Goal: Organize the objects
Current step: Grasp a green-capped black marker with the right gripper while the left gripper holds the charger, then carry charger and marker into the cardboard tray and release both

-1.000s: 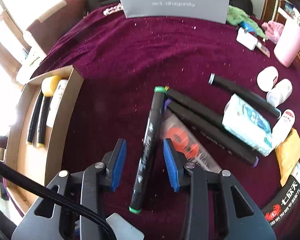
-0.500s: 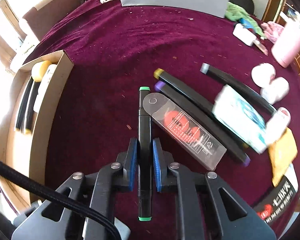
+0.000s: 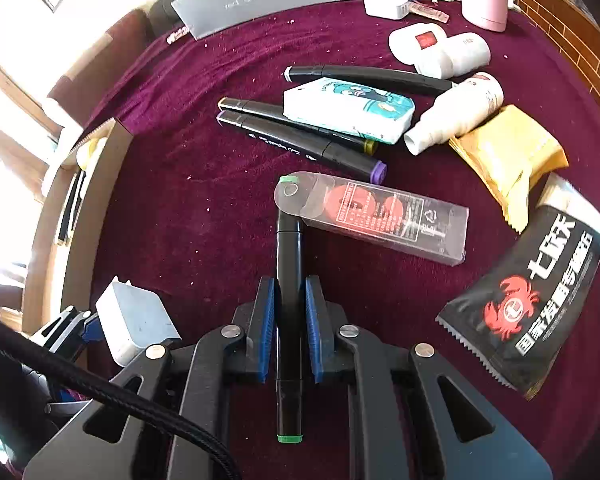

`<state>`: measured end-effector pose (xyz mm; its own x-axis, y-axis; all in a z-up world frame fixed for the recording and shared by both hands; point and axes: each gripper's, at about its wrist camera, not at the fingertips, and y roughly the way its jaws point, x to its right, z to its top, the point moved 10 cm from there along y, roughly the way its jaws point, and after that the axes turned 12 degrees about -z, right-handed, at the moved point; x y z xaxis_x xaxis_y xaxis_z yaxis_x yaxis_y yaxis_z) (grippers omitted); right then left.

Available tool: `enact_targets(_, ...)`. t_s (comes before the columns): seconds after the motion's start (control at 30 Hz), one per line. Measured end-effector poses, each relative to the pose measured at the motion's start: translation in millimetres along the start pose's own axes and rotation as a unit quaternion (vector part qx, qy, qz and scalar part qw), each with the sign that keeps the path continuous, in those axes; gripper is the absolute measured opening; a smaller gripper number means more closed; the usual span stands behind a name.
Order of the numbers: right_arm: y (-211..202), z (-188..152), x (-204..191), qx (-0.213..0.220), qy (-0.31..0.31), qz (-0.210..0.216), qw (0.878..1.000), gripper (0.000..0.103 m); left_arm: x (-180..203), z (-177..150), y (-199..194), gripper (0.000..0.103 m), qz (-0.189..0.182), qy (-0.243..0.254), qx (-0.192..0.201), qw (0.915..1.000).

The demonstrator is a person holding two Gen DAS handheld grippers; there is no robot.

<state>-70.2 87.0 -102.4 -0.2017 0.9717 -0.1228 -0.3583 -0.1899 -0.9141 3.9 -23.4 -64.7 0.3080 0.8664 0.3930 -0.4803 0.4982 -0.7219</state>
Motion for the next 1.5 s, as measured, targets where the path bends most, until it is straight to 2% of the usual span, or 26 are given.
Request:
enact_targets(0.27, -18, -1, -3, 0.025, 0.037, 0.061, 0.997, 0.012, 8, 8, -37, 0.05, -0.012, -0.006, 0.041, 0.9991)
enact_targets(0.47, -34, 0, -10, 0.032, 0.051, 0.1, 0.993, 0.013, -1, 13, -70, 0.051, -0.019, -0.016, 0.075, 0.9969)
enact_targets(0.77, -62, 2, -48, 0.051, 0.028, 0.125, 0.99, 0.013, -55, 16, -120, 0.051, -0.006, -0.066, 0.119, 0.9907)
enact_targets(0.93, -75, 6, -78, 0.061, 0.007, 0.143, 0.988, 0.013, -103, 16, -153, 0.051, 0.03, -0.084, 0.14, 0.986)
enact_targets(1.2, -74, 18, -152, 0.048, -0.037, 0.173, 0.983, 0.013, -179, 34, -181, 0.051, 0.109, -0.076, 0.13, 0.9825)
enact_targets(1.37, -57, 24, -207, 0.029, -0.064, 0.183, 0.981, 0.013, -222, 43, -169, 0.051, 0.12, -0.089, 0.102, 0.9835)
enact_targets(1.5, -37, 29, -243, 0.013, -0.081, 0.184, 0.98, 0.013, -241, 53, -154, 0.051, 0.125, -0.086, 0.082, 0.985)
